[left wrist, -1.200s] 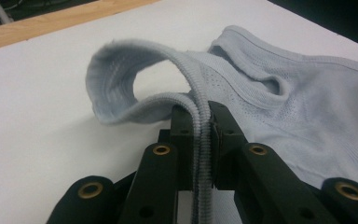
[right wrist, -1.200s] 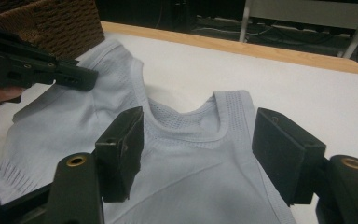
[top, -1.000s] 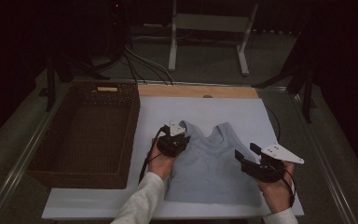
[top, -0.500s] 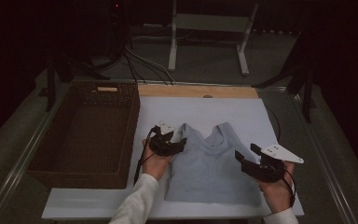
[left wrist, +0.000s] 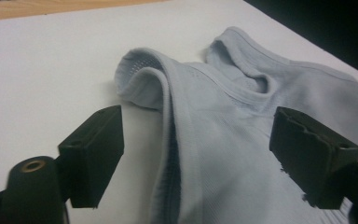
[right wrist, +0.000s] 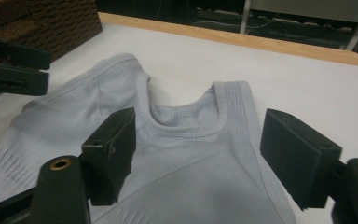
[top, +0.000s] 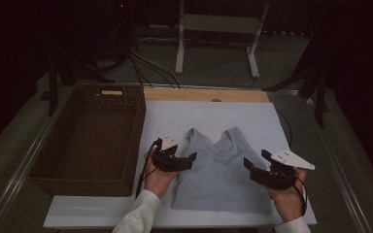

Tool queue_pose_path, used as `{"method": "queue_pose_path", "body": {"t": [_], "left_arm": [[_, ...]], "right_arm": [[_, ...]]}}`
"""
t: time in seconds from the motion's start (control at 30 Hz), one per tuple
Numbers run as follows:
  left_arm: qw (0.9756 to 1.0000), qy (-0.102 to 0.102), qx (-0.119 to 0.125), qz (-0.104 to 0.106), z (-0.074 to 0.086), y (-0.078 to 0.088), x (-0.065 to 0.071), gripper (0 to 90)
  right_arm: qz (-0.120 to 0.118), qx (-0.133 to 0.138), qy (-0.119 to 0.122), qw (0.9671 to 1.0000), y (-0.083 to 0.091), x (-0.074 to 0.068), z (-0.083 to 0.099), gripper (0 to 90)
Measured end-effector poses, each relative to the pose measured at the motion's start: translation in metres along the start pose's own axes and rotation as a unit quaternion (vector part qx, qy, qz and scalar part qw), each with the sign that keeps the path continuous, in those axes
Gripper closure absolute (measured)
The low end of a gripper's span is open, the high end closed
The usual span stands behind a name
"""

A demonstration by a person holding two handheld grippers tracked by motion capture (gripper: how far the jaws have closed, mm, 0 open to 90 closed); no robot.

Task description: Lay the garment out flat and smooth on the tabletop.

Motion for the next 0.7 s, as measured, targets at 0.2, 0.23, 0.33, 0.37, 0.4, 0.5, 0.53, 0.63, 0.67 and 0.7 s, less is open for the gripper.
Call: {"method": "queue_pose_path", "body": {"t": [0.2, 0.23, 0.33, 0.37, 0.4, 0.5, 0.53, 0.63, 0.67, 0.7], "left_arm": [[0.9998, 0.004, 0.012, 0.014, 0.003, 0.007, 0.005, 14.3], [0.9998, 0.001, 0.011, 0.014, 0.005, 0.008, 0.007, 14.3], [0.9998, 0.002, 0.011, 0.018, 0.006, 0.009, 0.009, 14.4], [0.9997, 0.002, 0.012, 0.019, 0.007, 0.010, 0.010, 14.4], [0.9997, 0.001, 0.012, 0.021, 0.008, 0.011, 0.011, 14.7], [0.9996, -0.002, 0.010, 0.027, 0.011, 0.012, 0.014, 15.2], [0.9996, -0.003, 0.010, 0.028, 0.012, 0.013, 0.015, 15.3], [0.9994, -0.009, 0.007, 0.033, 0.017, 0.014, 0.020, 15.8], [0.9994, -0.009, 0.007, 0.033, 0.017, 0.014, 0.020, 15.9], [0.9992, -0.011, 0.005, 0.037, 0.020, 0.015, 0.023, 16.2]], "right_arm": [[-0.003, 0.000, -0.002, 1.0000, -0.002, 0.001, 0.001, 22.5], [-0.003, 0.000, -0.002, 1.0000, -0.002, 0.001, 0.002, 21.7], [-0.004, -0.001, -0.003, 1.0000, -0.003, 0.002, 0.003, 21.2], [-0.004, -0.001, -0.003, 1.0000, -0.003, 0.002, 0.003, 21.0], [-0.005, -0.001, -0.004, 1.0000, -0.003, 0.002, 0.004, 20.8], [-0.006, -0.004, -0.006, 1.0000, -0.005, 0.004, 0.006, 20.2], [-0.006, -0.006, -0.007, 0.9999, -0.006, 0.005, 0.007, 20.1], [-0.007, -0.008, -0.012, 0.9999, -0.008, 0.008, 0.011, 19.7], [-0.007, -0.008, -0.012, 0.9999, -0.008, 0.008, 0.011, 19.7], [-0.006, -0.012, -0.013, 0.9998, -0.008, 0.010, 0.014, 19.5]]}}
Point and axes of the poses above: each handheld gripper's, and its own axes: y roughly backward along the jaws, z roughly out of its underside, x roughly to its right, the point moved 6 cm from there along -y, roughly forward along the jaws, and after that the axes turned 9 degrees about -x, right-handed, at the moved point
